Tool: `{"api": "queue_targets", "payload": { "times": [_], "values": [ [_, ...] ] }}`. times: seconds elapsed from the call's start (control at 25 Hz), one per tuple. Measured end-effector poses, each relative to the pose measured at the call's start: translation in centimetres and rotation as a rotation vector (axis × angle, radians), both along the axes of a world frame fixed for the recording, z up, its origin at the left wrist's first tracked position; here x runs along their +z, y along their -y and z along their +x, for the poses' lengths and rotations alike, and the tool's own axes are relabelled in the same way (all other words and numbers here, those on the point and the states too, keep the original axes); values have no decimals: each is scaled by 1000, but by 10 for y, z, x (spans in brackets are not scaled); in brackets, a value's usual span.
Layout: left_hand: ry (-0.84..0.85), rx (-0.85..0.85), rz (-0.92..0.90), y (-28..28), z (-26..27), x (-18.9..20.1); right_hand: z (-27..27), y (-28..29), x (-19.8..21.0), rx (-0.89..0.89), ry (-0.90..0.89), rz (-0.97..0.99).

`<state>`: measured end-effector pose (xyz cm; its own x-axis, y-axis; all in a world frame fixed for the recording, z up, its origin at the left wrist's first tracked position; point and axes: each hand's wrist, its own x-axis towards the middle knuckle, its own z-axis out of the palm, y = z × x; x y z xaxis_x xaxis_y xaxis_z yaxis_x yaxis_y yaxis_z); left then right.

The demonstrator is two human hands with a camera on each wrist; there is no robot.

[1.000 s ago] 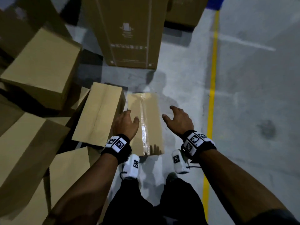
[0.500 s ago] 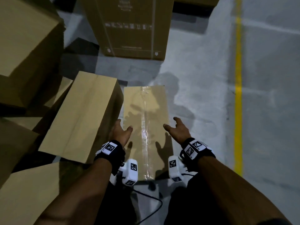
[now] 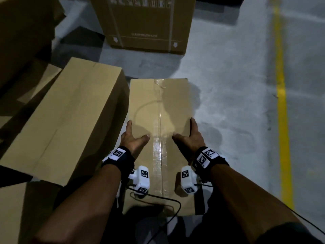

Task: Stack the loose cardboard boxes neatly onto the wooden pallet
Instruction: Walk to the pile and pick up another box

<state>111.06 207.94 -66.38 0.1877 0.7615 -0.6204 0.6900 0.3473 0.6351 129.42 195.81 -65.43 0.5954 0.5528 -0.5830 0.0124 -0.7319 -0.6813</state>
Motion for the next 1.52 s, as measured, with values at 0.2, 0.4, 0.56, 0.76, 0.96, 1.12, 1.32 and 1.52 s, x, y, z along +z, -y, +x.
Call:
{"api": "queue_targets", "payload": {
  "times": [0.2, 0.4, 0.56, 0.76, 0.96, 1.12, 1.32, 1.52],
  "values": [
    [-10, -10, 56, 1, -2, -7, -5, 9, -8, -16, 64, -68],
    [-2, 2, 31, 4, 0, -6, -7, 10, -7, -9, 98, -81],
    [16, -6, 87, 1, 8, 12, -2, 10, 19, -15, 138, -63],
    [148, 13, 171, -3, 24, 101, 10, 13, 114, -48, 180, 12],
    [134, -87, 309, 7, 38, 265, 20, 41, 277, -126, 206, 79],
    [98, -168, 369, 34, 52, 411, 27, 79, 422, -187, 228, 119],
    [98, -266, 443, 93, 85, 573, 46, 145, 564, -332, 286, 207],
    [164, -333, 520, 143, 130, 631, 73, 206, 619, -400, 354, 281]
  ]
}}
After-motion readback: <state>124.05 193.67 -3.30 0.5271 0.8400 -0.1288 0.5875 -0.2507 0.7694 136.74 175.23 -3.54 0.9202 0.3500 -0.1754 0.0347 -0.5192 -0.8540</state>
